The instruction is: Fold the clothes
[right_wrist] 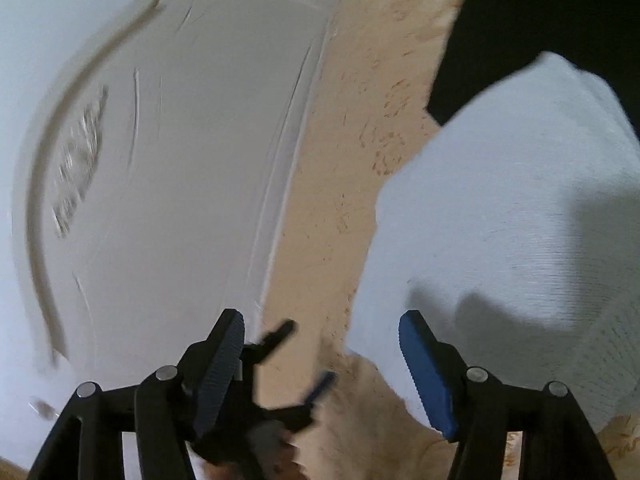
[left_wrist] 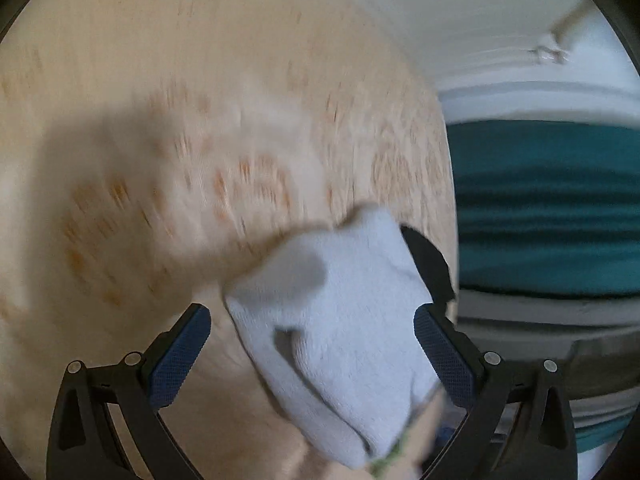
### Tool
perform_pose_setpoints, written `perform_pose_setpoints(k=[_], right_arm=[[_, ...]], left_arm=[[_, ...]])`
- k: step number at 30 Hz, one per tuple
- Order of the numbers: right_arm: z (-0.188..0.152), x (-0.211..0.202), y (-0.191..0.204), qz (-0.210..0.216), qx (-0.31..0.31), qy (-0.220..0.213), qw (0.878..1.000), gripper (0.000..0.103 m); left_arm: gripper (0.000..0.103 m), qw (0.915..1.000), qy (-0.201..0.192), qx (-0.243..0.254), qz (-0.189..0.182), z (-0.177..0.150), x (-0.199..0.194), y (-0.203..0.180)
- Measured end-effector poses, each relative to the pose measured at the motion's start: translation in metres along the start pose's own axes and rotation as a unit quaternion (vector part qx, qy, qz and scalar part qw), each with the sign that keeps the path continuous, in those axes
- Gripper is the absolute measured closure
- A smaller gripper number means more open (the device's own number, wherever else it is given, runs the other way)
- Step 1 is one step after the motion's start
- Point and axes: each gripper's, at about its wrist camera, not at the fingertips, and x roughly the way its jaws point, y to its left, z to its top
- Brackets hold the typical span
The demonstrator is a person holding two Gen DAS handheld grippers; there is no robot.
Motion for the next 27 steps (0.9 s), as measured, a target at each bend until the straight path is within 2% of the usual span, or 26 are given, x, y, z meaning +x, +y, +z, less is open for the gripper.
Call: perform_pose_setpoints(k=[2,3,6,10,11,14,16,17,19,20,22,24,25,27], right_arm=[[0.003,-0.010,-0.024,-0.040,0.028,-0.025,0.998,0.023],[0.003,-0.015,-0.037,-0.059,0.039,-0.033,0.997,0.021],[0.001,-0.029,-0.078,-0.084,0.080,-0.045,0.992,0.021],[-0.008,-0.033,-0.116,-0.020,0.125,-0.017,0.992,0.021],[-0.008,-0.032,-0.117,-0.025,0.120,-0.003,0.992,0.021],[-0.007,-0.031,-0.117,-0.042,0.104,0.036,0.993,0.020],[-0.009,-0.026,-0.118,-0.055,0.092,0.063,0.992,0.017],[-0.011,-0.023,-0.119,-0.061,0.088,0.079,0.991,0.012],[-0.018,-0.019,-0.127,-0.070,0.092,0.107,0.988,0.011],[-0.022,-0.019,-0.133,-0.067,0.099,0.112,0.986,0.011],[-0.024,-0.020,-0.145,-0.048,0.118,0.114,0.985,0.010],[-0.024,-0.020,-0.157,-0.026,0.144,0.116,0.982,0.006],[-0.027,-0.017,-0.167,-0.010,0.170,0.122,0.978,0.006],[-0.037,-0.007,-0.187,0.022,0.233,0.150,0.961,0.005]], left_arm=[[0.000,0.9990,0.038,-0.020,-0.012,-0.004,0.012,0.004],[0.000,0.9979,0.054,-0.029,-0.022,-0.007,0.018,0.005],[0.000,0.9951,0.087,-0.044,-0.019,-0.021,0.032,0.002],[0.000,0.9917,0.111,-0.065,0.006,-0.049,0.050,-0.001],[0.000,0.9916,0.109,-0.069,0.016,-0.058,0.054,-0.002],[0.000,0.9950,0.062,-0.072,0.030,-0.074,0.056,-0.007],[0.000,0.9965,0.041,-0.067,0.028,-0.079,0.057,-0.012],[0.000,0.9972,0.036,-0.061,0.022,-0.080,0.059,-0.016],[0.001,0.9981,0.032,-0.053,-0.004,-0.082,0.067,-0.024],[0.008,0.9984,0.028,-0.049,-0.007,-0.082,0.071,-0.027],[0.011,0.9989,0.022,-0.041,-0.004,-0.082,0.078,-0.031],[0.026,0.9994,0.008,-0.033,-0.011,-0.083,0.076,-0.032],[0.031,0.9995,0.001,-0.029,-0.014,-0.083,0.074,-0.032],[0.043,0.9998,-0.002,-0.014,-0.013,-0.084,0.070,-0.035]])
